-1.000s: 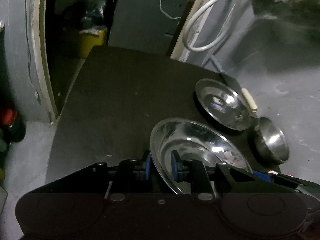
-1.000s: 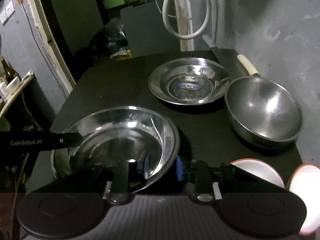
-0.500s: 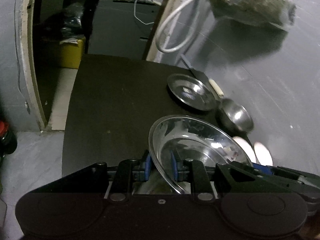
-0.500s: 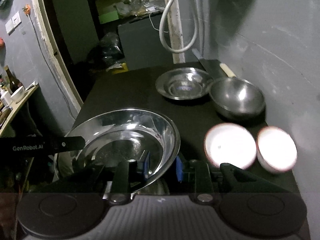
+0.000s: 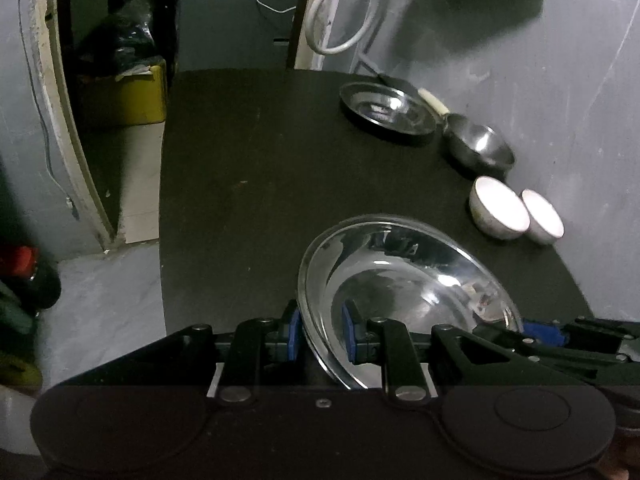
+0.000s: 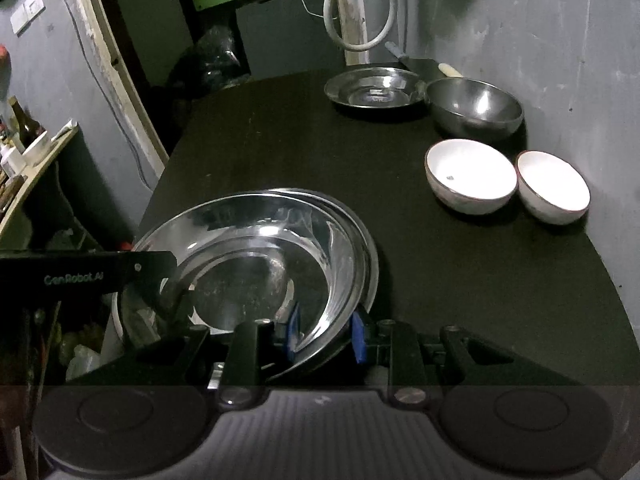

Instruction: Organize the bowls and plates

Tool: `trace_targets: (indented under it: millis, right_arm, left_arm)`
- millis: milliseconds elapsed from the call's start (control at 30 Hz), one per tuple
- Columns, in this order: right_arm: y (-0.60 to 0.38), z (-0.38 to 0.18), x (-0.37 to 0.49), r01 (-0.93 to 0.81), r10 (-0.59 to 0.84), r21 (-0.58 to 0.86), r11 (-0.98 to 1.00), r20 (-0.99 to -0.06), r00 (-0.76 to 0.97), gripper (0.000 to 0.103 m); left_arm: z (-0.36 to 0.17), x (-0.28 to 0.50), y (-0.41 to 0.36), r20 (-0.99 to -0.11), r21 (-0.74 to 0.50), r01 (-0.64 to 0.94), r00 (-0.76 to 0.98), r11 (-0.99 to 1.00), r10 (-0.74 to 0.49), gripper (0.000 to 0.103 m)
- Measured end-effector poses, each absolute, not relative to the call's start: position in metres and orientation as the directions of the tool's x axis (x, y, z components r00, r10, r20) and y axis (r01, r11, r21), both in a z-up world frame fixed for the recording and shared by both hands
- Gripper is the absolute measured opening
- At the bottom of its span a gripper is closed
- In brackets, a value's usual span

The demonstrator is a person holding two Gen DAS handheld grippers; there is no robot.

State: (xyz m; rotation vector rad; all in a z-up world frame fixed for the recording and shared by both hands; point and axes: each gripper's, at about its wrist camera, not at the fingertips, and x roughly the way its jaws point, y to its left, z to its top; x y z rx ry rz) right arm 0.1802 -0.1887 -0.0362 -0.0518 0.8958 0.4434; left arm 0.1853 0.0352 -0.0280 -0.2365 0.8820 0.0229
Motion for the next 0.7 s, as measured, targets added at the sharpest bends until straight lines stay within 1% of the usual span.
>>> trace_targets:
  millis: [200, 267, 367, 700]
  right_arm:
    - [-0.187, -0.037, 0.177, -0.385, 0.318, 0.099, 0.918, -0.763, 0.563, 0.030]
    - [-0.186, -0.038, 0.178, -0.388, 0.314, 0.089, 0.917, -0.760, 0.568, 0.030]
    - [-0.185, -0.039, 0.179, -0.394, 0.309, 0.073, 0.916, -0.755, 0.579, 0.030]
    - [-0.190, -0.042, 0.183, -0.388, 0.327, 0.103, 0.916, -0.752, 0.573, 0.032]
  left_arm:
    - [-0.034, 0.188, 0.025, -0.781, -0.160, -0.100, 0.621, 0.982, -0.064, 0.023]
    - [-0.033, 0.189, 0.022, -0.779, -0.150, -0.095, 0.625, 0.984, -0.058, 0.026]
    - [-0.033, 0.193, 0.019, -0.781, -0.134, -0.095, 0.622, 0.986, -0.046, 0.026]
    - [-0.032, 0.199, 0.013, -0.785, -0.099, -0.089, 0.619, 0.991, -0.023, 0.030]
